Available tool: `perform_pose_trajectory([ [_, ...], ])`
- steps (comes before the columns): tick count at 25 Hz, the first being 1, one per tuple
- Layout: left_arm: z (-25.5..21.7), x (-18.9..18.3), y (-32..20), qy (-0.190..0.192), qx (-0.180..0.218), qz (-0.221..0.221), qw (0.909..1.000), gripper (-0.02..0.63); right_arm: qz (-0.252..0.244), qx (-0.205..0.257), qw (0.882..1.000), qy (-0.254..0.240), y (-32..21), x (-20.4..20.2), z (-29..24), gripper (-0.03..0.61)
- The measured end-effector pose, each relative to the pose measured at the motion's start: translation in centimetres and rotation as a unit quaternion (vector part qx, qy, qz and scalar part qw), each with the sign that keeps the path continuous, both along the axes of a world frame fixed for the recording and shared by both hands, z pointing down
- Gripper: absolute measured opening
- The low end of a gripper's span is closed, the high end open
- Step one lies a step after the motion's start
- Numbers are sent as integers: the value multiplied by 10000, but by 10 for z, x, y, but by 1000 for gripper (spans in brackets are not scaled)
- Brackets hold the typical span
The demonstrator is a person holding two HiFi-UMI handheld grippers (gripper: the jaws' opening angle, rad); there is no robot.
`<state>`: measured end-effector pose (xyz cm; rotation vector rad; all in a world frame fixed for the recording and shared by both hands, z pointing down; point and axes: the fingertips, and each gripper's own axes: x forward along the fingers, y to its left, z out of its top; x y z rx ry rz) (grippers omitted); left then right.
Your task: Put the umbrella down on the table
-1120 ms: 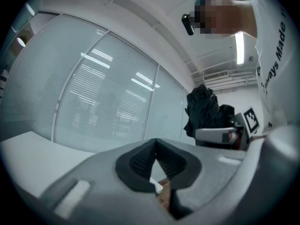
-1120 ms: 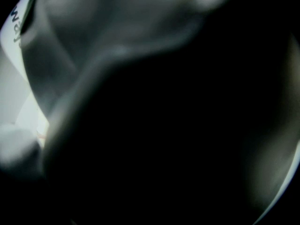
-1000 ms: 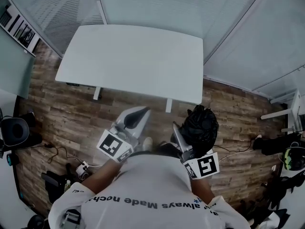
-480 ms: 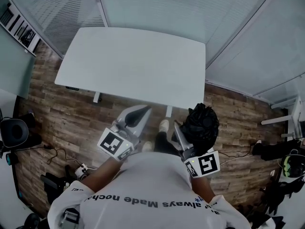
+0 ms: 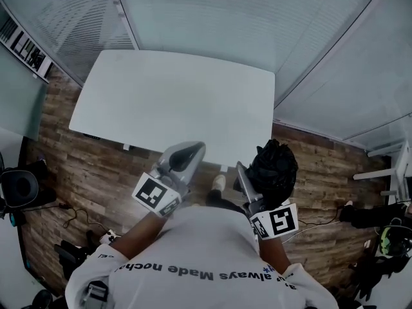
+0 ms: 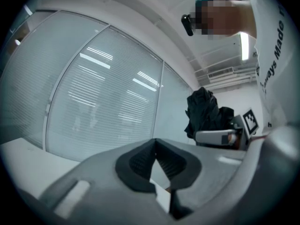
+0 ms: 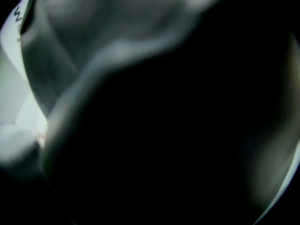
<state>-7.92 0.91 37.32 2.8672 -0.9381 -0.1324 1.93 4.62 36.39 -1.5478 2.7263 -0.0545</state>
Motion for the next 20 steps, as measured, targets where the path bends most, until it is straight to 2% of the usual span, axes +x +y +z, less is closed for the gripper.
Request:
perform_pose_trajectory([
  [10,-3,84,-98,-63,-9,12,10000,3,17,-18,9999,-102,-99,82,1,238],
  [20,6,138,-166,-85,-42,-9,10000,3,-5,-86,9999,-82,-164,137,11,238],
])
